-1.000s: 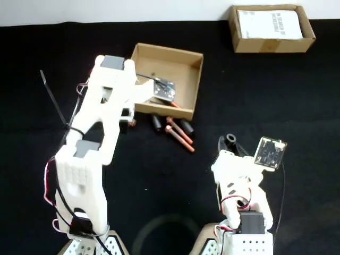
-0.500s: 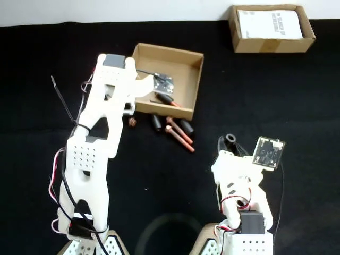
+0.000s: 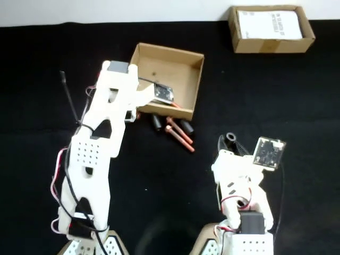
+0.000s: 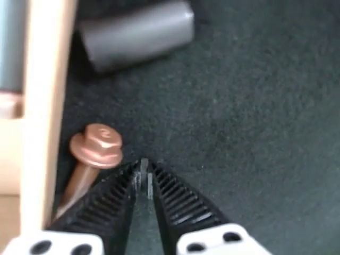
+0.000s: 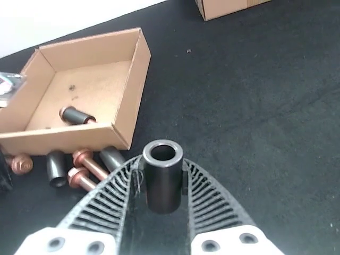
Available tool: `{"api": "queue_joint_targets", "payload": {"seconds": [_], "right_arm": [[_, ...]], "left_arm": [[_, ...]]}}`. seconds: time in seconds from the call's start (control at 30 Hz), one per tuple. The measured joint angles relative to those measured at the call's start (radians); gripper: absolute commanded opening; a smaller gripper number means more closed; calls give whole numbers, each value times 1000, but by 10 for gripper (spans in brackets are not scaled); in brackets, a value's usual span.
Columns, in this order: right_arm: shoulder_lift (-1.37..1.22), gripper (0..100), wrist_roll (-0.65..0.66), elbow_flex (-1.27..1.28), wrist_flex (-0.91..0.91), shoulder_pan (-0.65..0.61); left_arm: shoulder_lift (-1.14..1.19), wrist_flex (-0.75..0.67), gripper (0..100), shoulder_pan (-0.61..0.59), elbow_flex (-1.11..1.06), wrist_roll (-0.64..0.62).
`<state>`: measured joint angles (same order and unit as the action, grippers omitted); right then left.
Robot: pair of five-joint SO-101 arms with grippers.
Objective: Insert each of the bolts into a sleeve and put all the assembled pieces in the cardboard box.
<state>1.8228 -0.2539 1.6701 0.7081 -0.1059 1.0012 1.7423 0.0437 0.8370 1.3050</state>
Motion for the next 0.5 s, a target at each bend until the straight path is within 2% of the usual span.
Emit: {"api": "queue_joint_targets", "payload": {"seconds": [0.17,0.23,0.37,0.5], "right_arm": [[2,7,0,0,-37,0],[2,7,0,0,-37,0],[2,7,0,0,-37,0],[2,7,0,0,-28,0]], "left_arm": [[-41,-5,8,15,-5,-180],[-71,-5,9,15,-5,-213],[-141,2,18,12,-5,-229],[-187,3,79,12,-43,-153]]}}
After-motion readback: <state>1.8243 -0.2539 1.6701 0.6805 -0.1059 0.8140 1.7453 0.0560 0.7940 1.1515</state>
